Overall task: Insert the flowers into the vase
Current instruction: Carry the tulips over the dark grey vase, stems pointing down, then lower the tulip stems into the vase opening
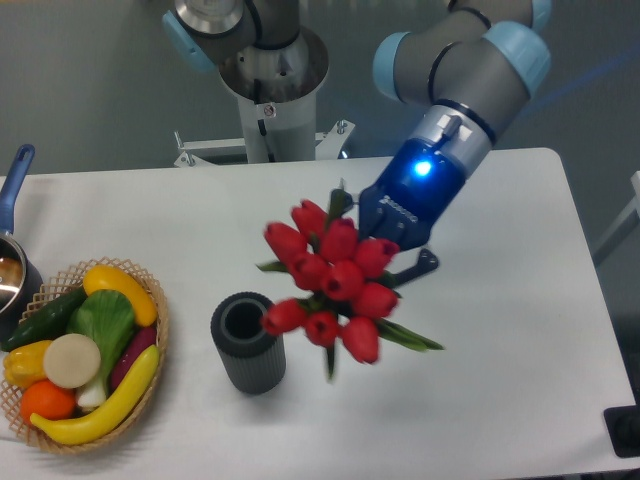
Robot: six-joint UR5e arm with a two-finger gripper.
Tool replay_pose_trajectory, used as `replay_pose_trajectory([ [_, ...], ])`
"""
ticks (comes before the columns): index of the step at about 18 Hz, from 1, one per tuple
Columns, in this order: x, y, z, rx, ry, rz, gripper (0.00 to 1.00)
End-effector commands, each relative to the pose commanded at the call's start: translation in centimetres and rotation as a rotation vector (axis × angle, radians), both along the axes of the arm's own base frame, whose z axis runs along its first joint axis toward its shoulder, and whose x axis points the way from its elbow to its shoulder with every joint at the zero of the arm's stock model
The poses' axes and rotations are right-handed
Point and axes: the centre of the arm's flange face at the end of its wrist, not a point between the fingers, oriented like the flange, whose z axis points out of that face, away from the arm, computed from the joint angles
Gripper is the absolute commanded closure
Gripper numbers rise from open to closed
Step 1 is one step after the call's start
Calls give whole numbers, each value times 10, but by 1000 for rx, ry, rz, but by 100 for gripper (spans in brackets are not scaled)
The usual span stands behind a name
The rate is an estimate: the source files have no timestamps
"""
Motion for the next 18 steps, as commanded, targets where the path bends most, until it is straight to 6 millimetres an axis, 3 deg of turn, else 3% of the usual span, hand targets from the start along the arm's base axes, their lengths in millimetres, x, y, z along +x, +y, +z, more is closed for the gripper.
replay_pose_trajectory([
  [4, 19, -1, -8, 100, -53, -65, 72],
  [8, 42, 19, -13, 114, -57, -123, 72],
  [11, 51, 28, -22, 106, -73, -143, 72],
  [14, 60, 26, -43, 86, -112, -145, 72],
  [18, 58, 27, -55, 81, -118, -143, 72],
])
